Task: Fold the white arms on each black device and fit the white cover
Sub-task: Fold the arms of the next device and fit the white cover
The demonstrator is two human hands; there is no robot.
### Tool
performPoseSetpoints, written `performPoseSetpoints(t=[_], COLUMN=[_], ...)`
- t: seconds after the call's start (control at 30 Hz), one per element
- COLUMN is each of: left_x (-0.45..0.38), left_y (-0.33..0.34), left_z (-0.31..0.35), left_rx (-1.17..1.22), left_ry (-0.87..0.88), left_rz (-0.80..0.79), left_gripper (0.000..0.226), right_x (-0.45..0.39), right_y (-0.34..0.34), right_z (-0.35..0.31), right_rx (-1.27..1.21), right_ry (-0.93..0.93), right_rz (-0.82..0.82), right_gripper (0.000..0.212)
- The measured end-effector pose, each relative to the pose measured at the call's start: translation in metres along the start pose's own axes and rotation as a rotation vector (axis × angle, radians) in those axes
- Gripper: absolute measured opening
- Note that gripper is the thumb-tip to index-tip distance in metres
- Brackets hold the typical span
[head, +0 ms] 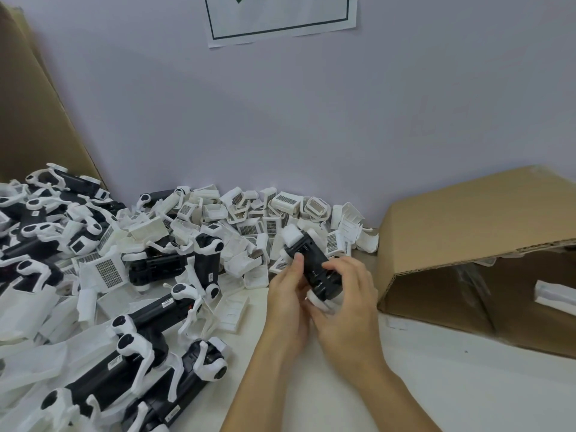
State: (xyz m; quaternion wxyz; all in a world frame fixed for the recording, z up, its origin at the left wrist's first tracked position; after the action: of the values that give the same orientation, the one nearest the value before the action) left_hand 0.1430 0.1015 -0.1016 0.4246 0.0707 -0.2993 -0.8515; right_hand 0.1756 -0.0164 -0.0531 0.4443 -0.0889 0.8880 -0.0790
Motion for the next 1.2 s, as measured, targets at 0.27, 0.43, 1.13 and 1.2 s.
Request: performPoseSetpoints(t=[0.27,0.43,1.13,1.2], left_x=[0.000,-0.006,0.002,0.001], left_y=[-0.018,-0.030,-0.038,-0.041], left_z=[0.001,0.005,0.029,0.030], left_rx=[0.027,0.218,0.094,0.064], left_ry=[-0.065,-0.105,0.090,0.114], left_rz=[0.128,0.181,0.244,0.261], left_gripper=[0.050,0.040,0.042,0.041], right_x=[0.005,-0.005,0.006,0.009], right_y=[0.007,-0.019,0.012,0.021], right_z=[-0.012,0.022,0.039,0.040], right_rx=[-0.191,0.010,0.236,0.235], right_ry=[0.014,0.253,0.237,0.205], right_rz=[-0.158,0.071,-0.187,-0.292], right_gripper=[0.046,0.044,0.025,0.024])
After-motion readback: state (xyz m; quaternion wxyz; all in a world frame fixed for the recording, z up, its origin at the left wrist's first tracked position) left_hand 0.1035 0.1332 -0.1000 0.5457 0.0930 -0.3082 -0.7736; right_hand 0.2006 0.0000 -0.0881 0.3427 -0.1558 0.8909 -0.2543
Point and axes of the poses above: each hand's wrist, its own x-axis away from the middle knuckle, its own y-axis out of the palm, z = x × y, the point moved 9 cm from there along -x, towards the middle knuckle, and after that the axes turned 7 degrees about z, right-handed, at the moved point
